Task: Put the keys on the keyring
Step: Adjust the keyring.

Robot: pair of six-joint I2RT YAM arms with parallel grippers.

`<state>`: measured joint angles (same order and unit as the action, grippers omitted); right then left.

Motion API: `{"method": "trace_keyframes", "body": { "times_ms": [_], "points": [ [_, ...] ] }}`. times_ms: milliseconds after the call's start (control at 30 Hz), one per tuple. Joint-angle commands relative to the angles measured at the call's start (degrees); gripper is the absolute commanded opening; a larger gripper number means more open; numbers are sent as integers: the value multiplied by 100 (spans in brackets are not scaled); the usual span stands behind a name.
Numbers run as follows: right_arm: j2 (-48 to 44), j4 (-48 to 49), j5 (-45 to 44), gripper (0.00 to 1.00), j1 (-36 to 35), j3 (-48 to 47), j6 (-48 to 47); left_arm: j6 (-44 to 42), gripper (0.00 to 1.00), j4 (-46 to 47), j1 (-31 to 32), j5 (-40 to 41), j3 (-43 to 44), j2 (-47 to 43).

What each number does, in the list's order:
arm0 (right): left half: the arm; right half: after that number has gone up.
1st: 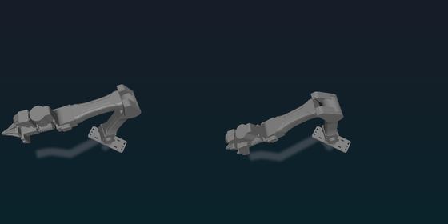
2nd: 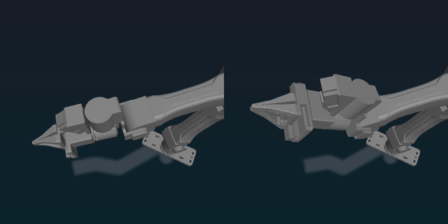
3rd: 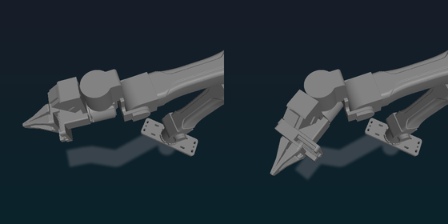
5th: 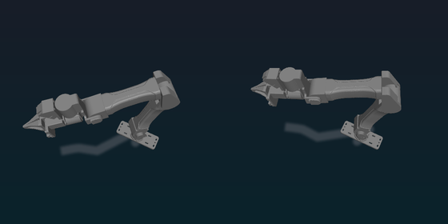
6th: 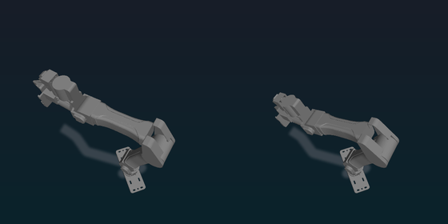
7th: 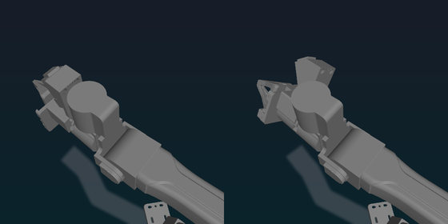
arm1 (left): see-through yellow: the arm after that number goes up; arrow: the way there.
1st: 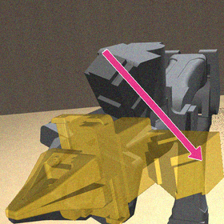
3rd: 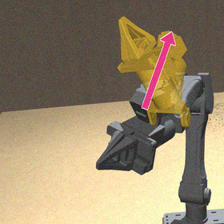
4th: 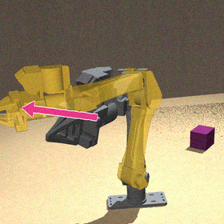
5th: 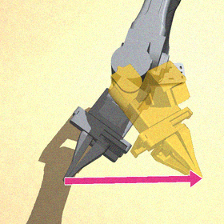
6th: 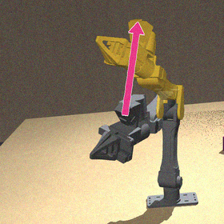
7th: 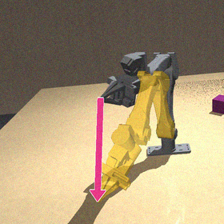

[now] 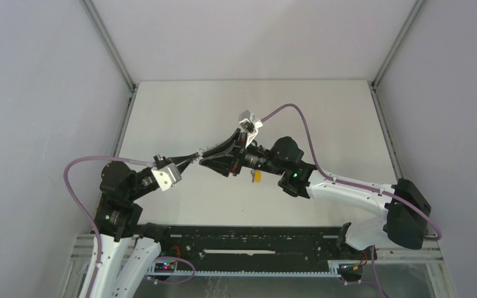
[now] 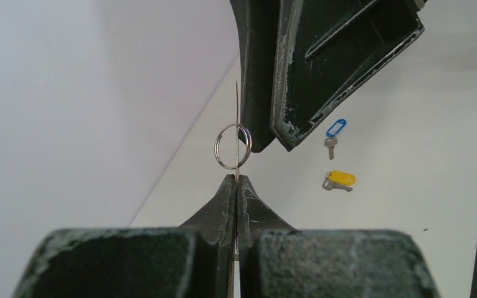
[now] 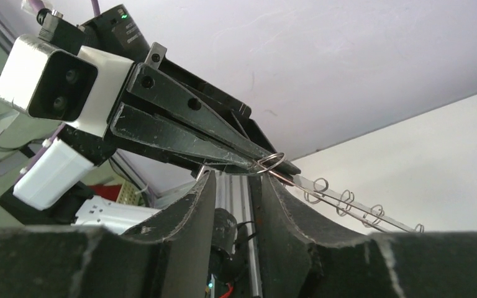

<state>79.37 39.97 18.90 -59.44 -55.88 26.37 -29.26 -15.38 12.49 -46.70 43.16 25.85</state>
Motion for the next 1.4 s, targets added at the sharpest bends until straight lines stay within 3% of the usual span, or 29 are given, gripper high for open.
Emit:
{"method": "trace_keyframes", "body": {
  "times_ms": [0,233,433,567,800,1067,1267,1367],
  "points": [
    [-525,-343,785,44,173,-36,-602,-660,0,-111,78,-23,20,-30],
    [-1572,-3024,1300,56,397,-311,-4333,-1120,0,-1231,93,-825,428,169],
    [-1385,-3917,1958,63,308,-830,-5716,-1489,0,-2215,190,-1313,861,511],
    [-1129,-4603,2315,62,235,-1198,-6018,-1549,0,-2477,260,-1380,1011,577],
    [-948,-4282,2075,61,196,-1220,-5759,-1753,0,-2618,358,-1389,1040,567],
    [-772,-4573,2027,56,187,-1211,-5371,-1735,0,-2616,368,-1436,1106,507],
    [-646,-4606,1846,44,114,-1213,-5163,-1694,0,-2620,371,-1484,1194,476],
    [-617,-4454,1724,26,87,-1215,-5038,-1609,0,-2625,368,-1530,1258,484]
  ]
}}
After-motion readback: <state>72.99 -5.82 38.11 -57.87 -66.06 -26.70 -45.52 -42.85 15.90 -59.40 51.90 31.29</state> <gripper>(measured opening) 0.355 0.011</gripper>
